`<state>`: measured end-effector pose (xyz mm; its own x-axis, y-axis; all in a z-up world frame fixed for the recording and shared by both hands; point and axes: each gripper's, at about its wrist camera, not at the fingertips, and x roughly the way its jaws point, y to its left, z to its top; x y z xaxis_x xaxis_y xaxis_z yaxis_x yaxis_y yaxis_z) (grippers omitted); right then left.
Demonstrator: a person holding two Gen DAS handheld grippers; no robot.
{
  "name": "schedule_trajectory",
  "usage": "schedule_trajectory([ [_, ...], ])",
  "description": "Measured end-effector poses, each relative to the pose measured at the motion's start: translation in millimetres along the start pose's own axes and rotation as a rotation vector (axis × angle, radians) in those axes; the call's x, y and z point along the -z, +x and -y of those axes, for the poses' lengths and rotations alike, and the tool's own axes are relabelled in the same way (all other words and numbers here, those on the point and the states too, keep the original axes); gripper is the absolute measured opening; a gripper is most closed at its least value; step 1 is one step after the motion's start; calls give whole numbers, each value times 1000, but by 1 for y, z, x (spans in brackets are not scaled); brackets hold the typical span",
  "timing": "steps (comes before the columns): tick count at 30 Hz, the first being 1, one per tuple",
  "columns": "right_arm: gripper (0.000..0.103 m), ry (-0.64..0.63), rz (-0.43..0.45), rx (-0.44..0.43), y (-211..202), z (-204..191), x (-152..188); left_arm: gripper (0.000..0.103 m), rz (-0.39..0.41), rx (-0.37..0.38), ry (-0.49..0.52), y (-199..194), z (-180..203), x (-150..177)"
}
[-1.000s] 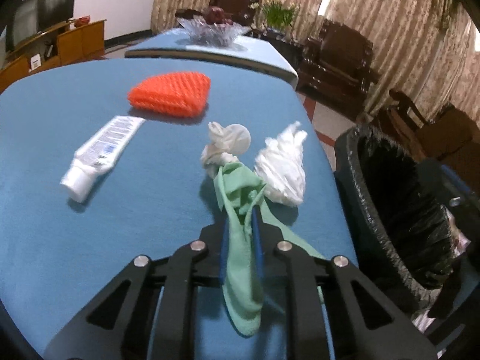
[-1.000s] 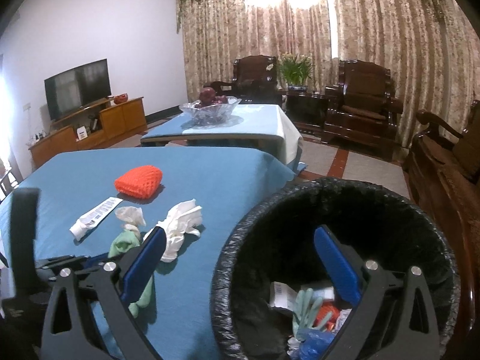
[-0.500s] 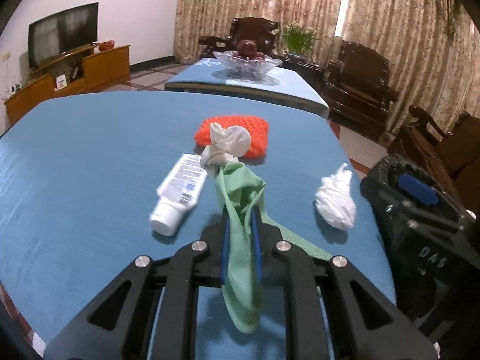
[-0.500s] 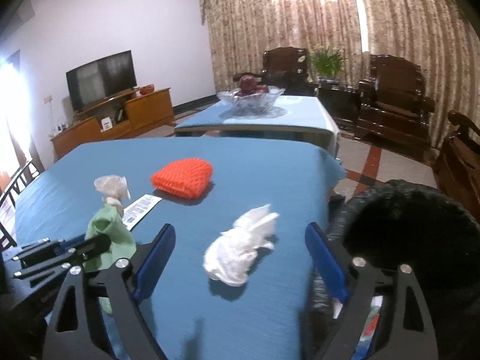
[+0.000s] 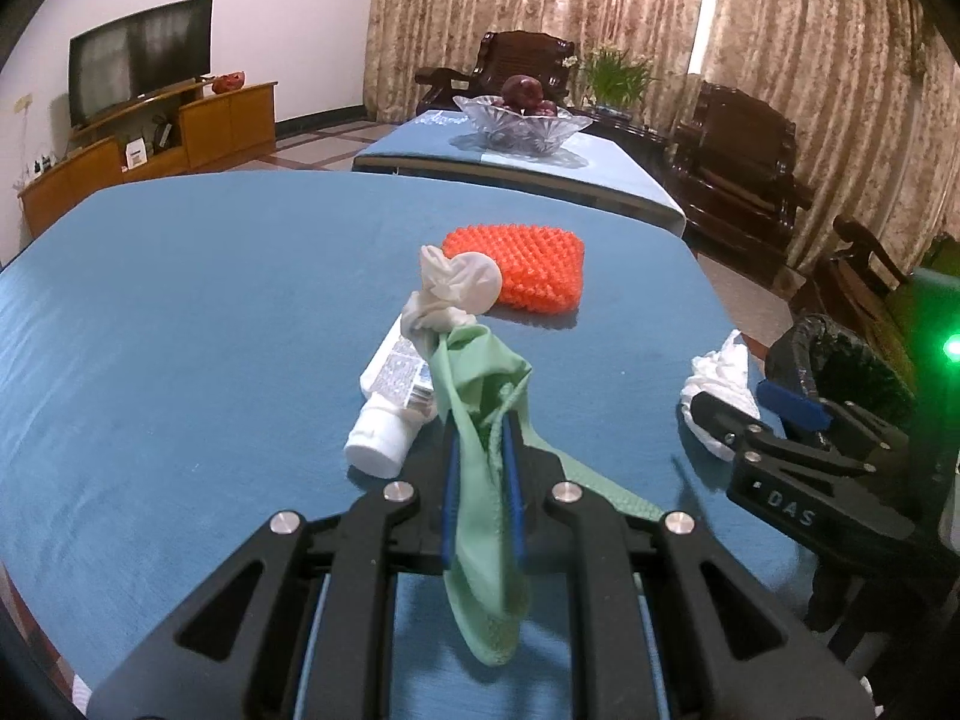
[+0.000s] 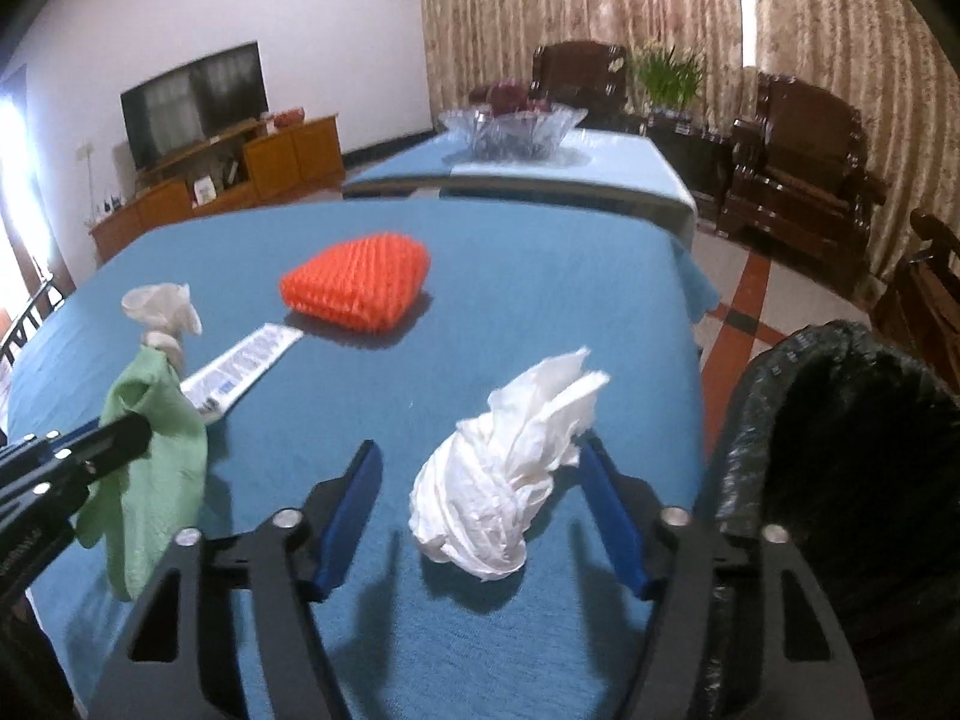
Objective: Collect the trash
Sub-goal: 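Grasp the green glove with the left gripper while the right gripper grasps white tissues, then drop the green glove and white tissues into the bin with both grippers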
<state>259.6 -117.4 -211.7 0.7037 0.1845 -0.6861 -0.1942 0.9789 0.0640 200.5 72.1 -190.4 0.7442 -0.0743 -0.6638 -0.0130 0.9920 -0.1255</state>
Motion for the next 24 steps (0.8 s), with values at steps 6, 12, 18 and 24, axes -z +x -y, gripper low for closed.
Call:
schedule_trajectory([
  [6,34,16,-18,-25,3,3,0,12,-2,1,-4,1,1,0],
  [12,20,-3,4,-48,-7,3,-4,12,11,4,4,-5,6,-5],
  [18,20,5,74,-78,-35,1,-17,12,35,7,21,-20,12,-14],
  [24,20,17,134,-84,-66,9,-29,12,66,15,32,-36,22,-25],
])
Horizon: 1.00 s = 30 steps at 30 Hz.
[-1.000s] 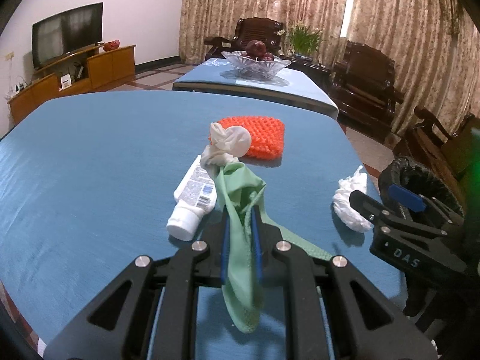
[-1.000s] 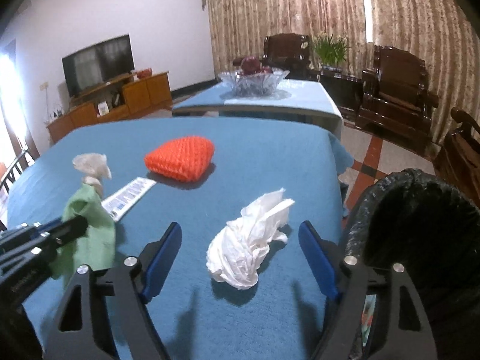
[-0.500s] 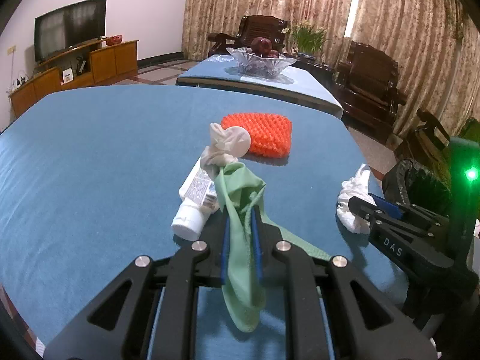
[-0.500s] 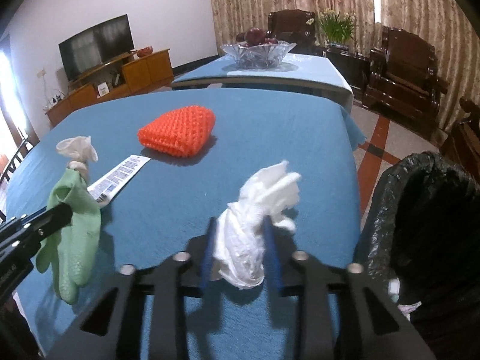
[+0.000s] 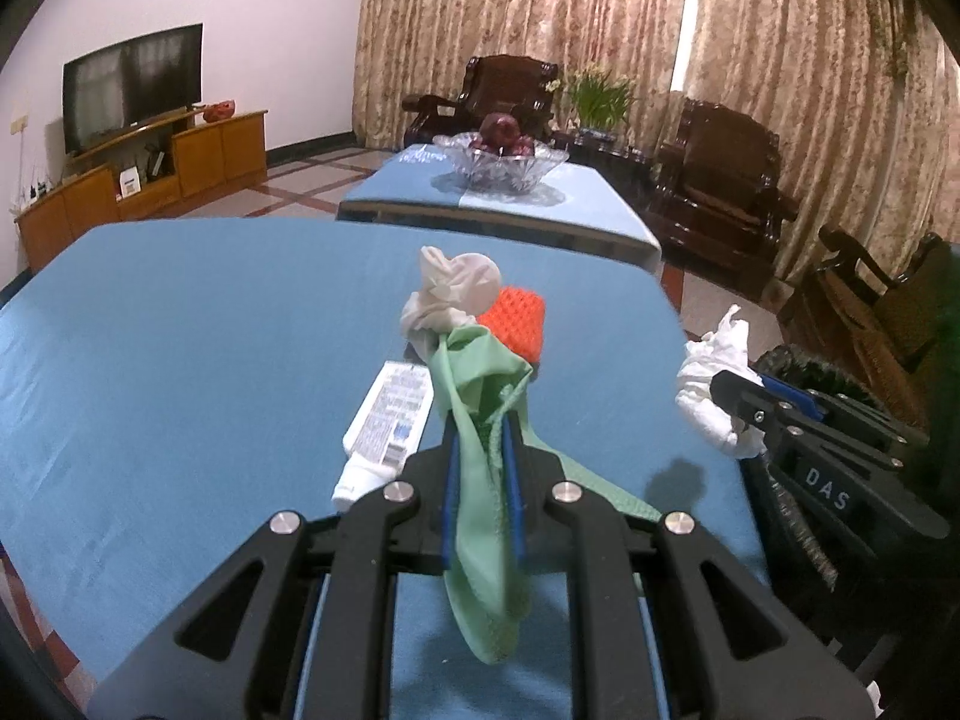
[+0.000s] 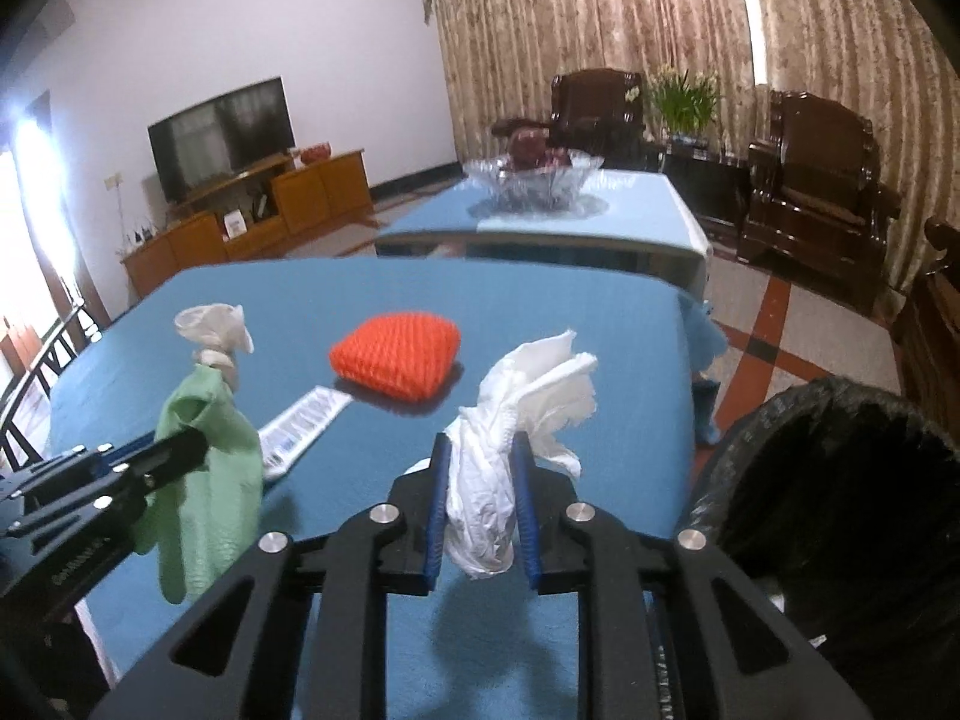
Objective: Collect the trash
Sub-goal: 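Drop the green glove and white tissues into the bin with both grippers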
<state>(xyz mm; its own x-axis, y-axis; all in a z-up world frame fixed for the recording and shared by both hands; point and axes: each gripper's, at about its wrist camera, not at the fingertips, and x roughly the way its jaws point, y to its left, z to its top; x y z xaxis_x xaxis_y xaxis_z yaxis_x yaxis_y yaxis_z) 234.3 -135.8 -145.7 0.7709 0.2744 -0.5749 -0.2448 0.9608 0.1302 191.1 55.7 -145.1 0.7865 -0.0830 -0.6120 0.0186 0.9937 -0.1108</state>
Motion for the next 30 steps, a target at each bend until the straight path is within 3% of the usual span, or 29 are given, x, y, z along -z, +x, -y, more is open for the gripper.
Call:
schedule_trajectory([
  [16,20,-4,101,86,-87,41,-19,12,69,124,64,-32,72,-22],
  [30,20,77,136,283,-143,136,-7,12,62,314,171,-21,175,-19],
])
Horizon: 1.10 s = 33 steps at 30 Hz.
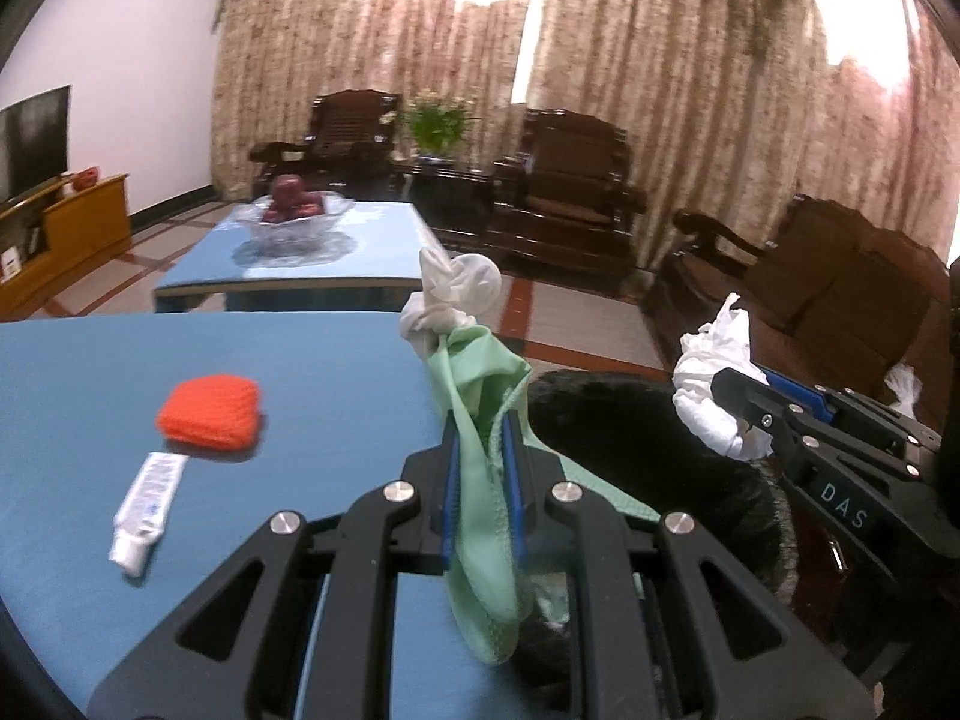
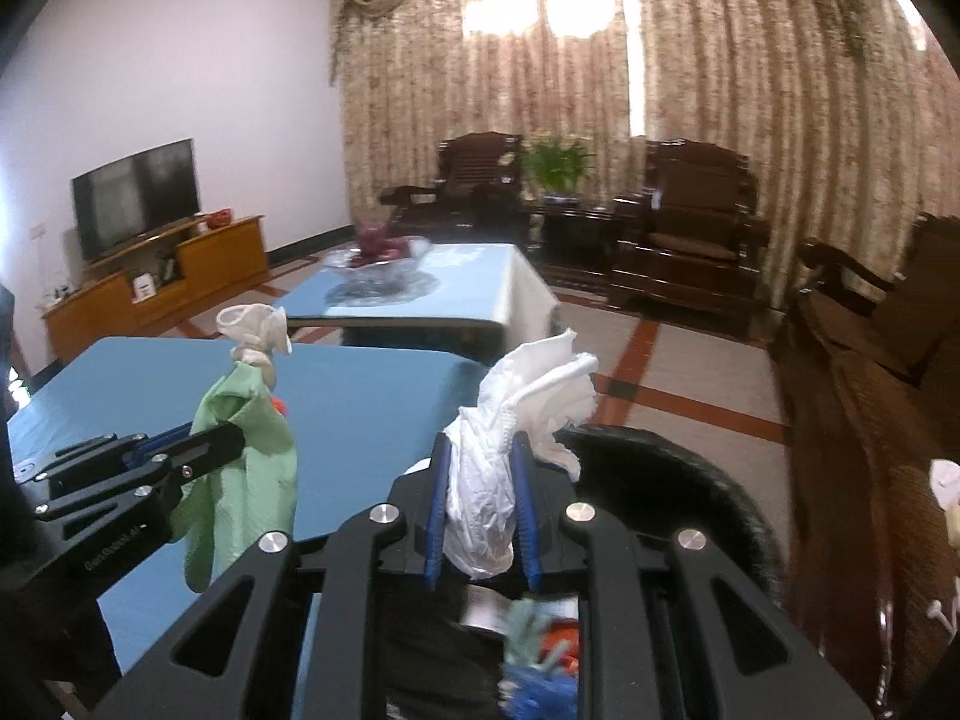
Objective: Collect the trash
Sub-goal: 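Drop the green glove and white tissues into the bin with both grippers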
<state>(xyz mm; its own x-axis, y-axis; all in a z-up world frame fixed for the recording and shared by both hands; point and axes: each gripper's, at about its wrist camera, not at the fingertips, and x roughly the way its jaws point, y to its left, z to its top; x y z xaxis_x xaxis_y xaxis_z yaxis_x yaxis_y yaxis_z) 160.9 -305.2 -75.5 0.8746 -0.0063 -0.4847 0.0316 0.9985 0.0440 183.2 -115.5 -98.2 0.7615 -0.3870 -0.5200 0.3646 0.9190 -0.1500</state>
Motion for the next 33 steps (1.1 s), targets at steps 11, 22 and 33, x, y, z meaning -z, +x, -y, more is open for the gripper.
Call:
schedule_trajectory([
  [11,20,55,-6,115,-4,64,9,12,-22,76,46,38,54,4],
  [22,40,56,-63,185,17,89,26,45,-78,130,57,78,76,5],
  [33,97,70,-5,189,5,74,29,72,-26,49,40,55,32,0],
])
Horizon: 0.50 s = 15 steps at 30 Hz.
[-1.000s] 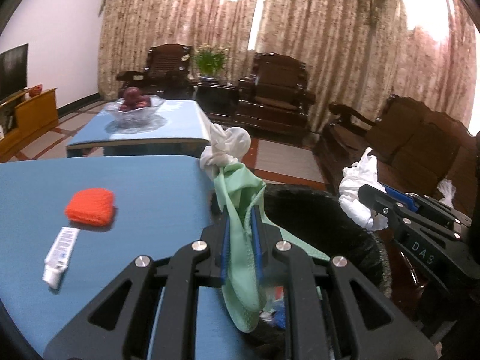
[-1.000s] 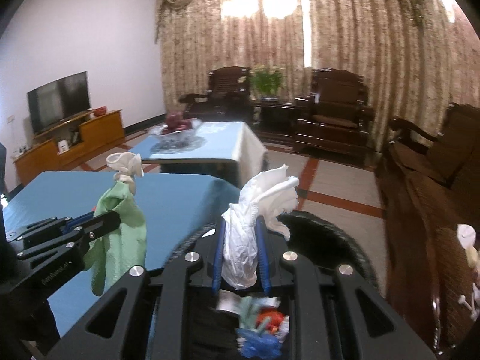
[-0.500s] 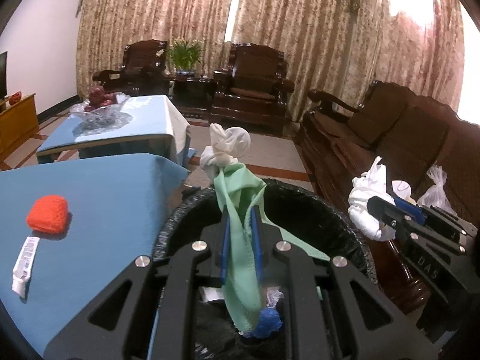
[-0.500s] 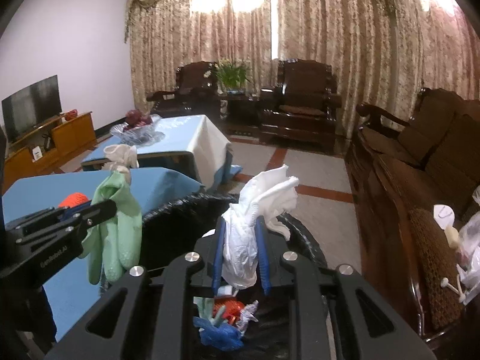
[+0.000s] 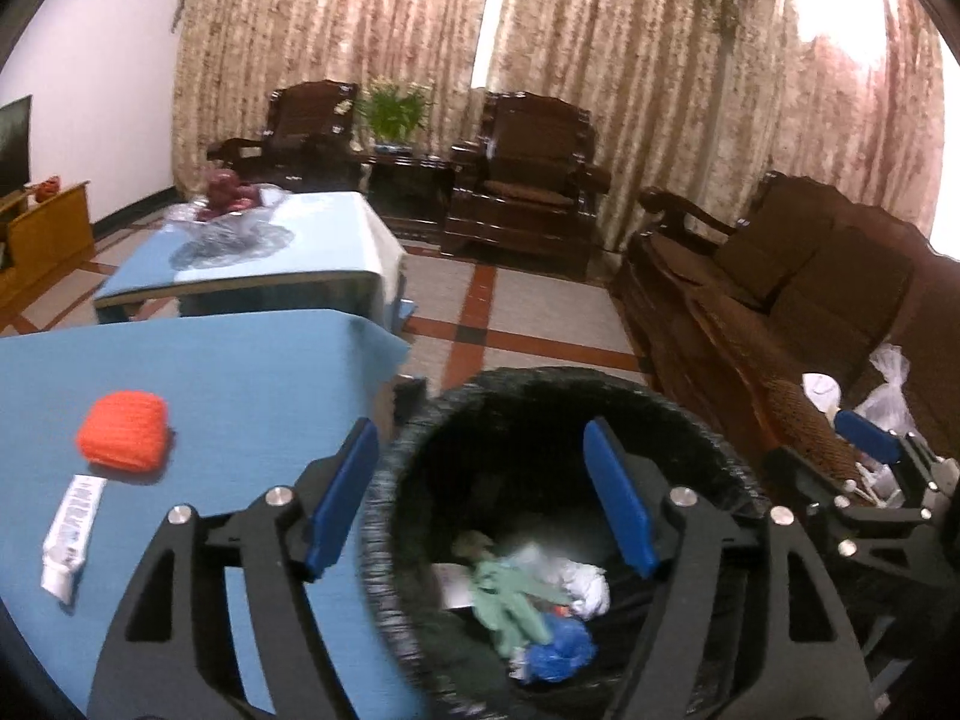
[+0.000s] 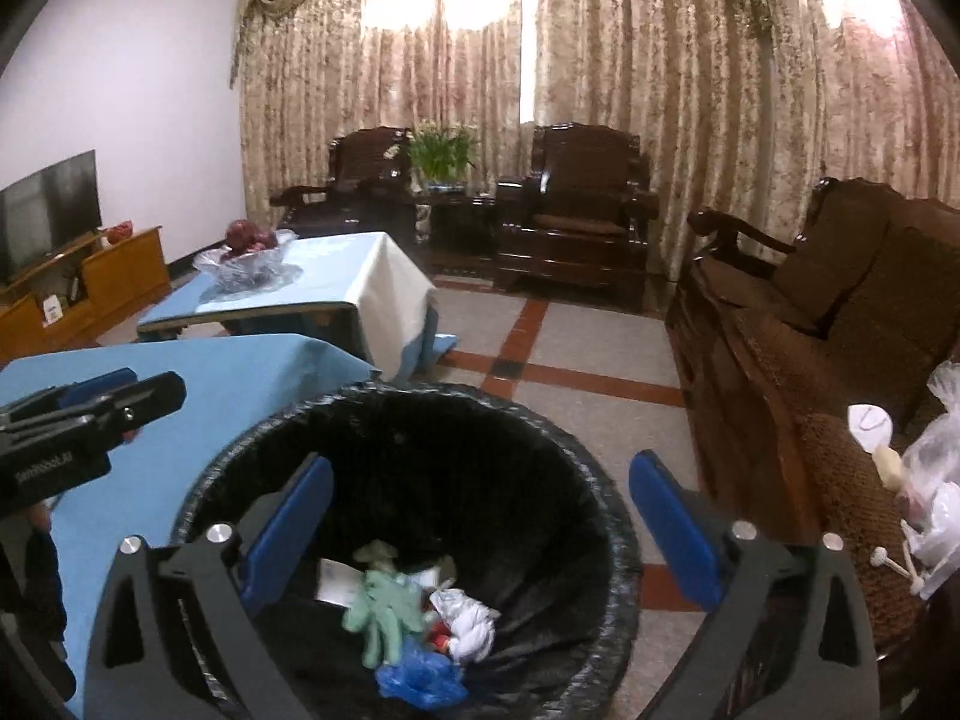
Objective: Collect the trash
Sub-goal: 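Drop the green glove and white tissues into the bin with both grippers, then grasp the white tube with the left gripper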
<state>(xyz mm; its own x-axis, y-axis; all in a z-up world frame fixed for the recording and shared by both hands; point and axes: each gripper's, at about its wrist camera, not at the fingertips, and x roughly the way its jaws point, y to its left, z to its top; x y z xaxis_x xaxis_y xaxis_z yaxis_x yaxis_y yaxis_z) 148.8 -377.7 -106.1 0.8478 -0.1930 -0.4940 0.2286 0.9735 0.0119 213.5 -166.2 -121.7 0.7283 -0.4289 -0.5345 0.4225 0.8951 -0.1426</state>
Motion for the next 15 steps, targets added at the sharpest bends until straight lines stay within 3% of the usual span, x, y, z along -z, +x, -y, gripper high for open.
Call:
schedule_trajectory([
  [6,97,-17,5,-78,1,-34,-5,75,35,-97,-22,-34,-48,4],
  [15,97,-69,15,-251,5,-125,-9,77,58,-312,-98,-89,-146,28],
])
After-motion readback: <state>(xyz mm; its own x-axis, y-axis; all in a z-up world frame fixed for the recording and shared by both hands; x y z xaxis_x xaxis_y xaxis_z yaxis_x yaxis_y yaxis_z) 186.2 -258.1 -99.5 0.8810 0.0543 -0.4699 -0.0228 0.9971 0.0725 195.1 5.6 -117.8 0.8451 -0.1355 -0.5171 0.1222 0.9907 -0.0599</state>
